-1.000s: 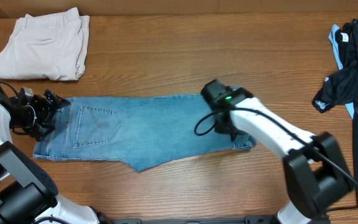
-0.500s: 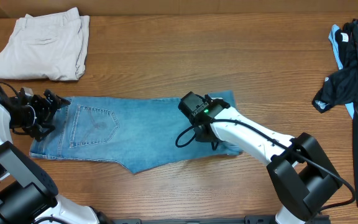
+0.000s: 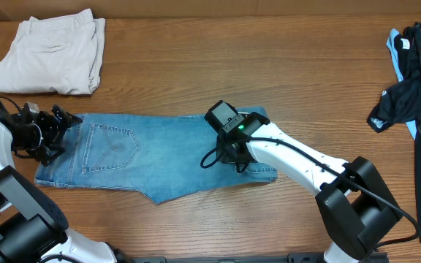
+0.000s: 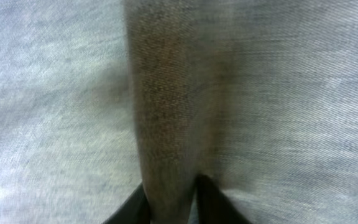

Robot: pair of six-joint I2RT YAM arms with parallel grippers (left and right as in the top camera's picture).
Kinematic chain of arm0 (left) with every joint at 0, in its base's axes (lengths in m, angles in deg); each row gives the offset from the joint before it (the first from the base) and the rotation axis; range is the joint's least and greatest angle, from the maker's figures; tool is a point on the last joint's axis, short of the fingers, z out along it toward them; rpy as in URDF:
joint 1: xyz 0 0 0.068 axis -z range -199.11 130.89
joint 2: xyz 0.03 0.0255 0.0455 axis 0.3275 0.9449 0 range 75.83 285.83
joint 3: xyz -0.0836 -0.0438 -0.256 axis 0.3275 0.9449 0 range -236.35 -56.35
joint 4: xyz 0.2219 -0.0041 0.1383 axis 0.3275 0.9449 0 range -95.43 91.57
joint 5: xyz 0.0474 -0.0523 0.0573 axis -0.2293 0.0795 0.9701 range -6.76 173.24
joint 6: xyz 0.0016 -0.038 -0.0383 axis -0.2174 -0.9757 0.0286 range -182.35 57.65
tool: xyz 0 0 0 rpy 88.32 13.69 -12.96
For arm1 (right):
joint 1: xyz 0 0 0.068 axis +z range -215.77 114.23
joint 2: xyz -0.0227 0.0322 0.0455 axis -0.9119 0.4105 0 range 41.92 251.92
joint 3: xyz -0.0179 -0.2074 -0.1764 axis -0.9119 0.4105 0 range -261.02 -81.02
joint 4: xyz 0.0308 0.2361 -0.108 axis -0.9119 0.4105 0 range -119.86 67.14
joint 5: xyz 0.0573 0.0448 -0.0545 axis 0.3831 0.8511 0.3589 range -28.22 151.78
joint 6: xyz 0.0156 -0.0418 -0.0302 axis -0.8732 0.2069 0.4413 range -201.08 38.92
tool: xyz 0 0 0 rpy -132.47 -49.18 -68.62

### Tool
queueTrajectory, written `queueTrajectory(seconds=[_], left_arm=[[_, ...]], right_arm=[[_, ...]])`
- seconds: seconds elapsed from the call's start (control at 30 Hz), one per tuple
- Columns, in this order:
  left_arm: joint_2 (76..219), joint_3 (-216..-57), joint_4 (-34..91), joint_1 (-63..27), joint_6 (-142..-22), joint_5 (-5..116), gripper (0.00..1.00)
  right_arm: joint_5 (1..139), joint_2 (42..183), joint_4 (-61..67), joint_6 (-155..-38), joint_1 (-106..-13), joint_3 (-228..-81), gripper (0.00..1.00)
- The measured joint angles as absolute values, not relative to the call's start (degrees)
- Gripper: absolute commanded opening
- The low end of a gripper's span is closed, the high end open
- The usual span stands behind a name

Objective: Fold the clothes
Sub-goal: 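Carry the held leg end leftward over the jeans with the right gripper, then release the leg end and lift the right gripper up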

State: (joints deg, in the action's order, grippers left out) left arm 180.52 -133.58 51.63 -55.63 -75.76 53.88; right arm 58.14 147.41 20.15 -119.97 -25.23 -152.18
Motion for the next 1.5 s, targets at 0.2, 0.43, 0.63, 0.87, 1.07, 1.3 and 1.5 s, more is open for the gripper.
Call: queueTrajectory(seconds=[0.2,0.43,0.63,0.87,1.07,1.3,1.5], left_arm=[[180.52,-133.58,51.63,-55.60,-75.76,53.86,1.00],[180.52,-133.58,51.63,-55.63,-75.76,53.88,1.00],[180.52,-133.58,51.60,-55.60,-75.76,53.90,1.00],[180.52,-133.58,51.63,-55.63,-75.76,53.88,1.00],[180.52,-133.58,51.63,-55.60,-75.76,53.88,1.00],[180.52,-133.58,51.93,-55.60,-75.76,53.88,1.00],[180.52,-133.58,52.06,-55.63,-75.76,53.90,1.00]], right_arm=[[60.96,147.41,20.29,-120.06,-25.21,-152.18,0.27],[69.05,147.33,20.92,-118.09,-25.58,-155.87,0.50],[71.67,144.86,25.55,-114.27,-27.26,-164.13,0.72],[68.83,143.04,36.33,-111.07,-33.89,-166.10,0.09],[70.60,143.13,34.89,-107.14,-35.05,-161.69,0.04],[81.97,143.57,20.75,-105.61,-34.87,-148.44,0.04],[91.39,143.72,14.43,-105.26,-34.87,-139.41,0.05]])
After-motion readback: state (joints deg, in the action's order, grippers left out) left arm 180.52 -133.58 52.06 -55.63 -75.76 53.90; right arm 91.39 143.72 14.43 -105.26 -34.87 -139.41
